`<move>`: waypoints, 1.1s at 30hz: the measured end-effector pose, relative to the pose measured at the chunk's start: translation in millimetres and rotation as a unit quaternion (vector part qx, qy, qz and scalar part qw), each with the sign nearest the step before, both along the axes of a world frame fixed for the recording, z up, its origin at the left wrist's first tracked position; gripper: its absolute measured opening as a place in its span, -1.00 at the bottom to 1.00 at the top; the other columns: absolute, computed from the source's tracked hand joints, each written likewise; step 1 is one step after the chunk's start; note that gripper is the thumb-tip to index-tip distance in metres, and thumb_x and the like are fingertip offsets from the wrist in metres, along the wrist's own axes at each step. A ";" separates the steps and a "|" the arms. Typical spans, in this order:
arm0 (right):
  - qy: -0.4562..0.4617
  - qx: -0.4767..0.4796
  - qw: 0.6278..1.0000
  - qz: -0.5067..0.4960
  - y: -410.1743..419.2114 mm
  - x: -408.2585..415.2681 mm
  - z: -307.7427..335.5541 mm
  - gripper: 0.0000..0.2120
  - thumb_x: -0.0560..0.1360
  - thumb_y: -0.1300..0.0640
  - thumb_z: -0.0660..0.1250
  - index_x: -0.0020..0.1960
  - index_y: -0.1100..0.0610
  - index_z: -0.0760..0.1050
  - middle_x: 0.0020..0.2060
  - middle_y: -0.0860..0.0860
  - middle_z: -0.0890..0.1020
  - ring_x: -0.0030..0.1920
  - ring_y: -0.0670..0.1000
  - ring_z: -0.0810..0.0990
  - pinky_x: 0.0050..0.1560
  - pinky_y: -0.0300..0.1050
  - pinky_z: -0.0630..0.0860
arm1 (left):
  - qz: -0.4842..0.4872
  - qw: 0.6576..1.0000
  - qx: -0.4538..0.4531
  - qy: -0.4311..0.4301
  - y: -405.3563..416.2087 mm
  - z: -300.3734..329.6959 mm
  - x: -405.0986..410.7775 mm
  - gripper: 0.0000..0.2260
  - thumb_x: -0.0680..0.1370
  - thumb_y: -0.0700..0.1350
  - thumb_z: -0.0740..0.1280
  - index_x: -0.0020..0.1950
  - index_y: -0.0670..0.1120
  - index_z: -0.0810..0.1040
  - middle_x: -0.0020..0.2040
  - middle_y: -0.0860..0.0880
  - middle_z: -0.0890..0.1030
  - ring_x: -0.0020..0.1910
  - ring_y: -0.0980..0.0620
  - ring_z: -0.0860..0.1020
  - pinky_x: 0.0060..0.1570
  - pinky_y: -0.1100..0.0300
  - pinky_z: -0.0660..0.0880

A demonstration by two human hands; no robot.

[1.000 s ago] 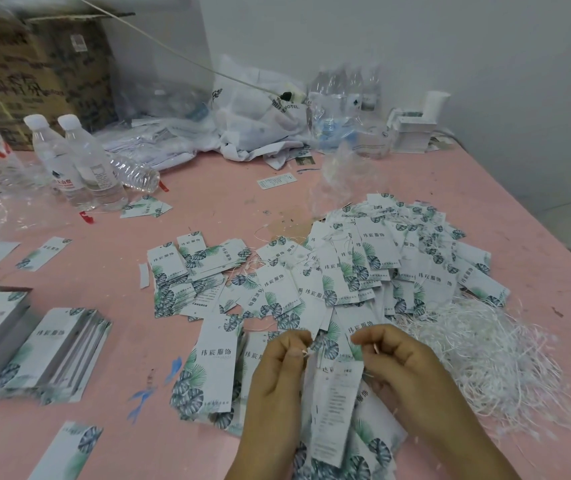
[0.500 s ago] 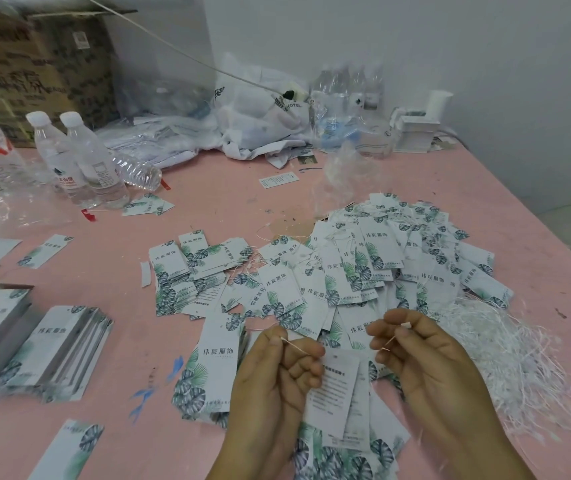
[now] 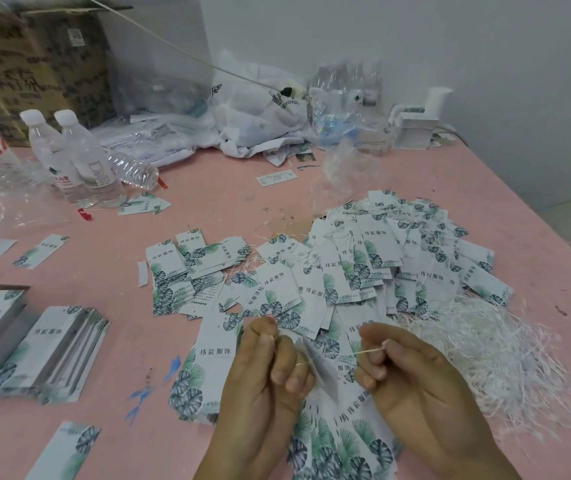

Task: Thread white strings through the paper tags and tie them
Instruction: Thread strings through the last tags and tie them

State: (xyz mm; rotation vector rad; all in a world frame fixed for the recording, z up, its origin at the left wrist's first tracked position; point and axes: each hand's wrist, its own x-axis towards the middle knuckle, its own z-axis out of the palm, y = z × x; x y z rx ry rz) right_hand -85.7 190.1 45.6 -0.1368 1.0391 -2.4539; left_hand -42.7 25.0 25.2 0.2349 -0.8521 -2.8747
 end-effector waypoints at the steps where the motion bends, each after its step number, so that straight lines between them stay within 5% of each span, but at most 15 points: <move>1: 0.005 0.014 1.000 0.000 -3.1 1.4 -1.8 -0.51 0.08 0.11 0.69 -0.08 0.30 0.68 -0.39 0.13 0.58 -0.41 -0.04 0.49 -0.38 -0.15 0.50 | -0.006 1.000 -0.025 0.007 1.8 -1.9 0.0 -0.88 0.58 -0.10 0.36 -0.16 -0.07 0.58 -0.51 0.02 0.33 -0.55 0.08 0.35 -0.50 0.24 0.40; 4: 0.007 0.044 0.999 -0.011 -9.1 3.4 -7.2 -0.53 0.06 0.11 0.70 -0.12 0.28 0.68 -0.38 0.16 0.59 -0.42 -0.03 0.51 -0.38 -0.17 0.53 | -0.027 0.996 -0.081 0.015 7.9 -4.4 -0.4 -0.70 0.31 -0.01 0.62 -0.12 -0.14 0.62 -0.49 -0.04 0.39 -0.52 0.04 0.41 -0.45 0.25 0.44; 8: 0.025 0.063 0.997 -0.032 -11.0 4.3 -9.7 -0.58 0.08 0.10 0.70 -0.15 0.23 0.66 -0.34 0.19 0.63 -0.42 -0.01 0.56 -0.36 -0.18 0.56 | -0.003 0.984 -0.177 0.016 10.4 -9.2 1.1 -0.56 0.22 0.08 0.66 -0.06 -0.14 0.66 -0.40 -0.16 0.57 -0.40 -0.03 0.57 -0.37 0.23 0.50; 17: 0.109 0.198 0.969 -0.100 -13.3 11.8 -9.3 -0.54 0.14 -0.12 0.64 -0.10 0.15 0.68 -0.34 0.17 0.64 -0.34 0.01 0.58 -0.26 -0.21 0.55 | 0.023 0.964 -0.264 0.010 8.9 -12.7 3.1 -0.80 0.30 -0.04 0.52 -0.15 -0.10 0.72 -0.35 -0.17 0.66 -0.36 0.00 0.61 -0.32 0.25 0.51; 24: 0.192 0.298 0.921 -0.158 -17.7 20.0 -0.2 -0.84 0.29 0.11 0.43 -0.13 0.02 0.68 -0.37 0.19 0.64 -0.38 0.02 0.61 -0.28 -0.23 0.57 | 0.031 0.954 -0.299 0.007 11.6 -10.2 3.8 -0.84 0.31 -0.01 0.50 -0.21 -0.06 0.68 -0.43 -0.08 0.57 -0.43 0.07 0.49 -0.35 0.30 0.45; 30: 0.208 0.325 0.907 -0.169 -21.4 24.8 4.8 -0.83 0.30 0.19 0.45 -0.17 -0.04 0.70 -0.36 0.12 0.68 -0.36 -0.04 0.64 -0.27 -0.26 0.58 | 0.034 0.952 -0.305 0.007 13.2 -5.2 5.3 -0.86 0.28 -0.03 0.49 -0.25 -0.07 0.68 -0.45 -0.02 0.54 -0.44 0.10 0.46 -0.38 0.33 0.42; 33: 0.245 0.371 0.877 -0.181 -20.9 27.1 2.6 -0.66 0.36 0.37 0.47 -0.18 -0.09 0.69 -0.32 0.06 0.70 -0.32 -0.03 0.66 -0.22 -0.25 0.60 | 0.038 0.950 -0.311 0.006 13.5 -3.9 6.0 -0.87 0.28 -0.03 0.48 -0.27 -0.07 0.67 -0.46 -0.02 0.53 -0.45 0.11 0.45 -0.39 0.33 0.42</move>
